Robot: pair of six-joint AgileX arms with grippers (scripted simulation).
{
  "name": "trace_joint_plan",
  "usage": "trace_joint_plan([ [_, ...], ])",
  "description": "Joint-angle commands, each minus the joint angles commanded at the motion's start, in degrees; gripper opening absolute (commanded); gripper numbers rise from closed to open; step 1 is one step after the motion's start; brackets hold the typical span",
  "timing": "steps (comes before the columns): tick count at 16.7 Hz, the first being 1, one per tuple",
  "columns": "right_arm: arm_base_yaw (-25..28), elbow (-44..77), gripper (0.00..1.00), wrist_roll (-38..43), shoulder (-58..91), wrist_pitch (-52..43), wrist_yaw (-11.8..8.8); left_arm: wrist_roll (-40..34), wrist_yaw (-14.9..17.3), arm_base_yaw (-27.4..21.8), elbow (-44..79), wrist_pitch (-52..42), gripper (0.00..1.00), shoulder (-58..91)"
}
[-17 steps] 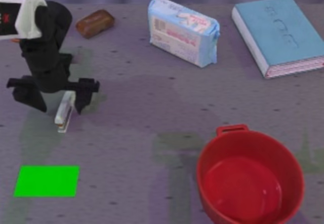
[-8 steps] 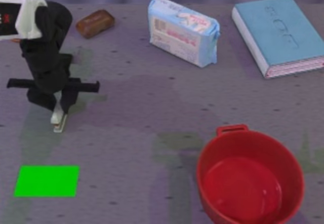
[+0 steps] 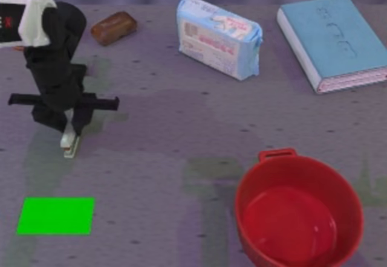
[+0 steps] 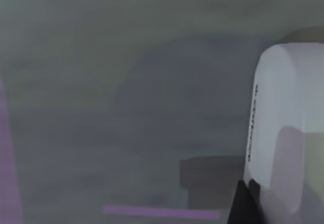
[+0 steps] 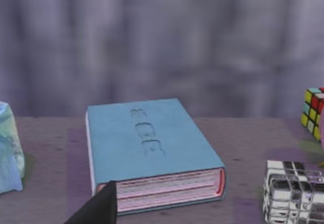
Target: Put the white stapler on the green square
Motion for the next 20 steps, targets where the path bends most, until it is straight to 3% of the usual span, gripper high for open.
trace_joint_plan([
  [3, 0.0, 0.0, 1.00, 0.0, 0.0, 0.0, 0.0, 0.0, 0.0, 0.0, 2.0, -2.3, 0.00, -0.5],
  [10, 0.0, 0.0, 1.00, 0.0, 0.0, 0.0, 0.0, -0.3, -0.1, 0.9, 12.6, -18.5, 0.00, -5.3],
  [16, 0.0, 0.0, 1.00, 0.0, 0.0, 0.0, 0.0, -0.3, -0.1, 0.6, 13.7, -19.8, 0.00, -5.9],
  [20, 0.0, 0.0, 1.00, 0.0, 0.0, 0.0, 0.0, -6.4, -1.8, 0.3, 10.7, -20.9, 0.00, -9.1],
])
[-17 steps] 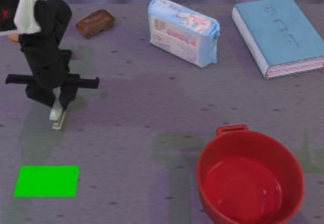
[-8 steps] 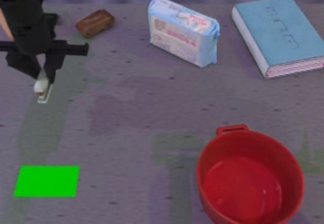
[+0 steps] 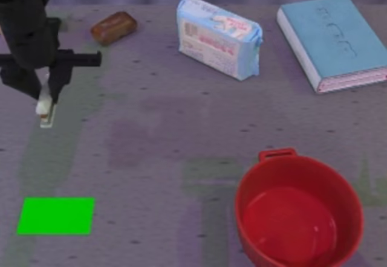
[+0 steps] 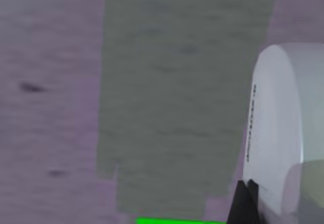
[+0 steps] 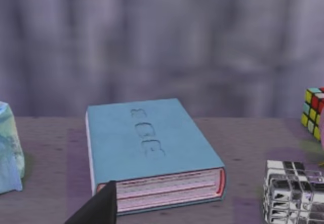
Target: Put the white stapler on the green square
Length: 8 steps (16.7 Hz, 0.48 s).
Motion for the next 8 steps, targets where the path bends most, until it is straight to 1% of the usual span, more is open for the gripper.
trace_joint_plan([
  [2, 0.0, 0.0, 1.00, 0.0, 0.0, 0.0, 0.0, -6.7, -1.3, -0.1, -3.0, -0.8, 0.00, -3.0],
  [4, 0.0, 0.0, 1.00, 0.0, 0.0, 0.0, 0.0, -15.8, -2.6, -0.3, -6.8, -1.6, 0.00, -6.5],
  [8, 0.0, 0.0, 1.00, 0.0, 0.0, 0.0, 0.0, -39.6, -4.0, -0.7, -16.1, -2.3, 0.00, -13.8],
])
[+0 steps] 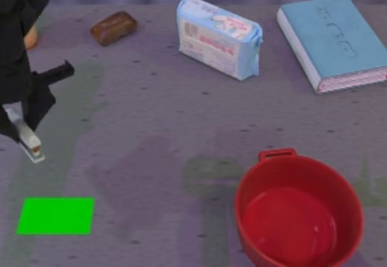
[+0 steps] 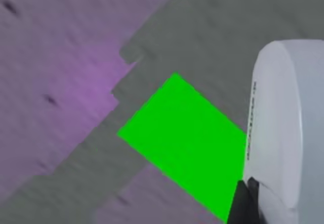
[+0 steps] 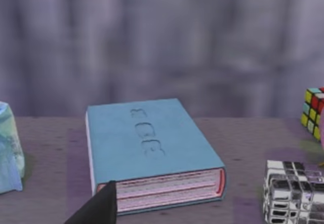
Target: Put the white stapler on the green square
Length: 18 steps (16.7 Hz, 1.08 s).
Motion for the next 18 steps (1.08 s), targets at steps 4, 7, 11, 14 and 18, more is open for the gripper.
trace_joint_plan([
  [4, 0.0, 0.0, 1.00, 0.0, 0.0, 0.0, 0.0, -24.5, 0.7, -0.6, -9.7, 1.7, 0.00, -7.3],
  [7, 0.0, 0.0, 1.00, 0.0, 0.0, 0.0, 0.0, -38.7, 2.4, -1.1, -15.5, 4.5, 0.00, -12.2],
  [11, 0.0, 0.0, 1.00, 0.0, 0.0, 0.0, 0.0, -49.9, 4.8, -1.5, -20.0, 8.5, 0.00, -17.0],
  [14, 0.0, 0.0, 1.00, 0.0, 0.0, 0.0, 0.0, -52.4, 5.6, -1.6, -21.0, 9.8, 0.00, -18.2],
  [18, 0.0, 0.0, 1.00, 0.0, 0.0, 0.0, 0.0, -52.2, 5.5, -1.3, -20.8, 9.7, 0.00, -18.0],
])
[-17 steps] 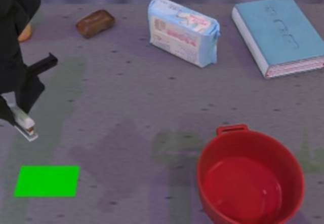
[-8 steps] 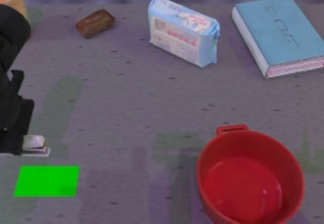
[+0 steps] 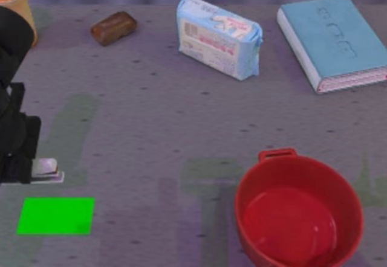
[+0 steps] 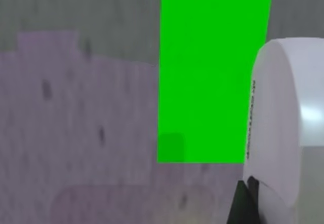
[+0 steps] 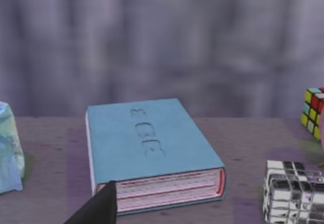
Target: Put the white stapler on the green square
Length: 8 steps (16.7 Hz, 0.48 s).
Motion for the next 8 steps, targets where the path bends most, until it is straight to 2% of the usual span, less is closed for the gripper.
trace_joint_plan([
  [4, 0.0, 0.0, 1.00, 0.0, 0.0, 0.0, 0.0, 0.2, 0.0, 0.0, -2.9, 4.1, 0.00, 1.6],
  [8, 0.0, 0.0, 1.00, 0.0, 0.0, 0.0, 0.0, 0.2, 0.0, 0.0, -9.7, 16.2, 0.00, 5.8],
])
